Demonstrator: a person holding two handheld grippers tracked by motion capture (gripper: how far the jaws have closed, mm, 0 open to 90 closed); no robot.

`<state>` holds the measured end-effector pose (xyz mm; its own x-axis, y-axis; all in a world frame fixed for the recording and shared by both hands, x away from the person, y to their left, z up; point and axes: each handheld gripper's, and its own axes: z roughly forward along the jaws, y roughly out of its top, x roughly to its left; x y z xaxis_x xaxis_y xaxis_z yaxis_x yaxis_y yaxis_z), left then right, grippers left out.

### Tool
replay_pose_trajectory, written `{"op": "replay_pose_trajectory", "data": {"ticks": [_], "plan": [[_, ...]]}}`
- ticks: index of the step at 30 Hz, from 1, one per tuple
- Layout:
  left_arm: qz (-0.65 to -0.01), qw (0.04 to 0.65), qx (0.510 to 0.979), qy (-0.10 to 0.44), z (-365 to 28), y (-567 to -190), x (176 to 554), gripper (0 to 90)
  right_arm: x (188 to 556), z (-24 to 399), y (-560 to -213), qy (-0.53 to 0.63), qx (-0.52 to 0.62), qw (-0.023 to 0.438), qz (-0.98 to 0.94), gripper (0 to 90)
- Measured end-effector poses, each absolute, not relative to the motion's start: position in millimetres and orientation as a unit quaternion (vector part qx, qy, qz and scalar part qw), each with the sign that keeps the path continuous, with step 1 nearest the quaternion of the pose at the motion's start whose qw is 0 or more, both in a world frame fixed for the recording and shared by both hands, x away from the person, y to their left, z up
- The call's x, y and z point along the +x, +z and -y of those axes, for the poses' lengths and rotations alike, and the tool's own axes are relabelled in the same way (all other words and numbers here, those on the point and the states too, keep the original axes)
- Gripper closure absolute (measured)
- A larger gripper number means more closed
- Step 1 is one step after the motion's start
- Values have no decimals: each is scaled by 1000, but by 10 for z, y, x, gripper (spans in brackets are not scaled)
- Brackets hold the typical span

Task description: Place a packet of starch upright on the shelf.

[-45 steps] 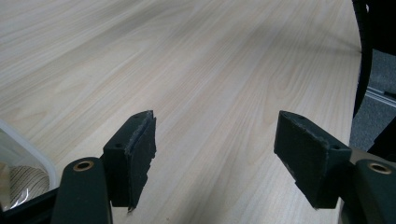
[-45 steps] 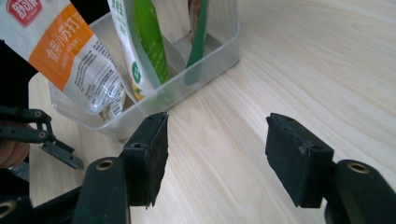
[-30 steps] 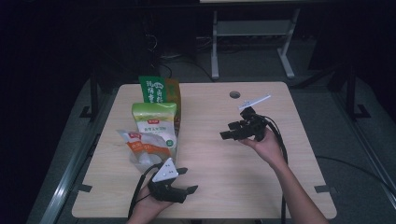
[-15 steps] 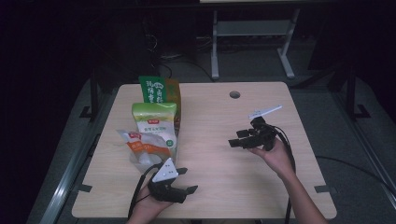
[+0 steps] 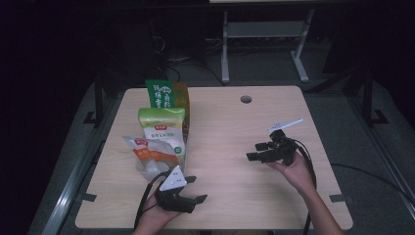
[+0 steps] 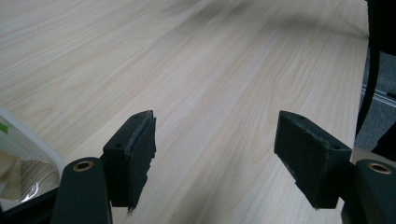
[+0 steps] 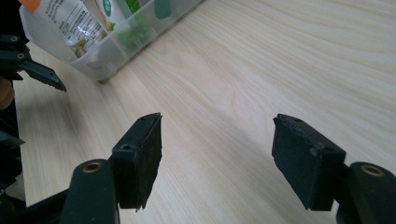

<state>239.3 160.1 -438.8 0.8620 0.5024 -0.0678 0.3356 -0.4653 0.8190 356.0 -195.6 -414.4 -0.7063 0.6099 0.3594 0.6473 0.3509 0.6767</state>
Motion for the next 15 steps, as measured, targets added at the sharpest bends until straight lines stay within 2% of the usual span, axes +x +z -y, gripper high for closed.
{"op": "replay_pose_trajectory", "data": {"ticks": [15], "plan": [[-251, 450, 852, 95, -1617, -4399, 2410, 291, 3354, 2115, -4290, -419, -391, 24, 819, 319]]}}
